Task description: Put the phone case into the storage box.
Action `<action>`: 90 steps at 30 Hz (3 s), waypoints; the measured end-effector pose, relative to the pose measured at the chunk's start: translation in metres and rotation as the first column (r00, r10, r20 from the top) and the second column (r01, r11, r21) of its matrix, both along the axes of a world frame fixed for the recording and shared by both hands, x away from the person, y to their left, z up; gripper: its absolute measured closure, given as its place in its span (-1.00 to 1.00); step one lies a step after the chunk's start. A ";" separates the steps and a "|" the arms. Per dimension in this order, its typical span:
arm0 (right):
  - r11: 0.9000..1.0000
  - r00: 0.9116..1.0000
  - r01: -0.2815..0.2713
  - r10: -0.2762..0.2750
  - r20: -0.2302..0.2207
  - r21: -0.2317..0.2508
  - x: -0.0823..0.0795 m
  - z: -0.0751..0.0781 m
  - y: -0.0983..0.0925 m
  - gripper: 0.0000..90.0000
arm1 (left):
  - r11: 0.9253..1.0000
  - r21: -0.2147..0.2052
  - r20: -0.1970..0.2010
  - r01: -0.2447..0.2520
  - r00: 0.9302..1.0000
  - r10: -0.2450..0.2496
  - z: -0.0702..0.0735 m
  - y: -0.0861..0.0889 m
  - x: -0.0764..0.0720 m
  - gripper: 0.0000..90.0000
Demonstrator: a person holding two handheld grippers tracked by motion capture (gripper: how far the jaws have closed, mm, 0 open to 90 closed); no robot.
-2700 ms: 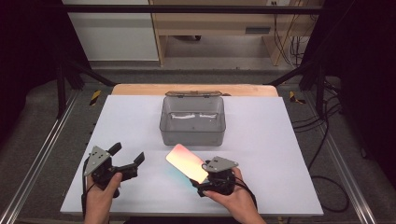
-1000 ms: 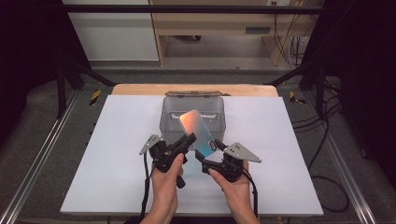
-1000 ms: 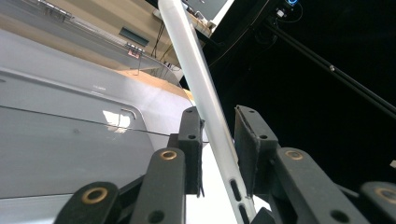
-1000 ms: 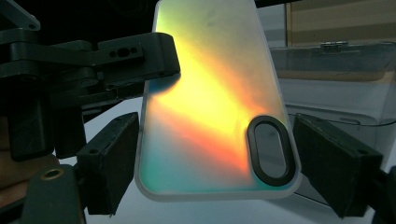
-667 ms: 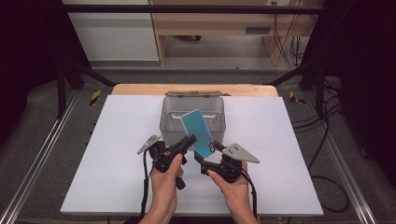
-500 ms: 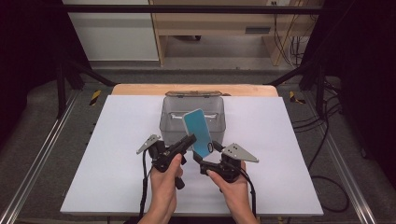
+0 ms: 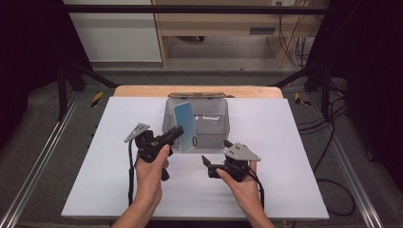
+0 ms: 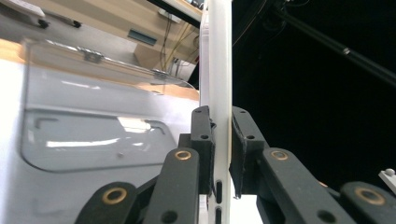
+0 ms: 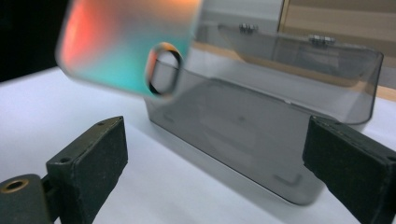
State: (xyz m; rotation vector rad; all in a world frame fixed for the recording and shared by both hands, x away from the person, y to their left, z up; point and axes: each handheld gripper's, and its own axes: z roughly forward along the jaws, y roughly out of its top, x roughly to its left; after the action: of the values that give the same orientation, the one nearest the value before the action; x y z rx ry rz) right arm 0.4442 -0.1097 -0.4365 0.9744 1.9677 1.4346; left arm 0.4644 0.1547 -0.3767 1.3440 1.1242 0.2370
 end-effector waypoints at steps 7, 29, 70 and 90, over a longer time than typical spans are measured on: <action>0.992 0.998 -0.009 0.001 -0.055 -0.128 0.010 -0.007 -0.019 -0.81 | 0.993 0.116 -0.004 0.029 1.000 -0.029 0.013 -0.001 0.006 0.79; 0.979 0.986 0.168 -0.166 0.021 -0.116 -0.042 -0.009 -0.115 -0.84 | 0.992 0.109 -0.107 -0.059 0.992 0.070 0.053 -0.014 0.047 0.79; 0.975 0.983 0.178 -0.172 0.056 -0.132 -0.045 -0.011 -0.119 -0.84 | 0.958 0.241 -0.117 -0.157 0.975 0.190 0.058 -0.011 0.089 0.79; 0.975 0.985 0.168 -0.163 0.048 -0.143 -0.044 -0.013 -0.118 -0.83 | 0.950 0.269 -0.160 -0.158 0.966 0.206 0.037 -0.013 0.095 0.80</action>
State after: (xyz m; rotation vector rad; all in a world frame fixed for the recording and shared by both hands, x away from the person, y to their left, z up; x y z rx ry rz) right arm 0.4001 -0.2272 -0.4492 1.0125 1.8878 1.1911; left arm 0.5592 0.1417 -0.3394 1.5123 1.4158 0.4094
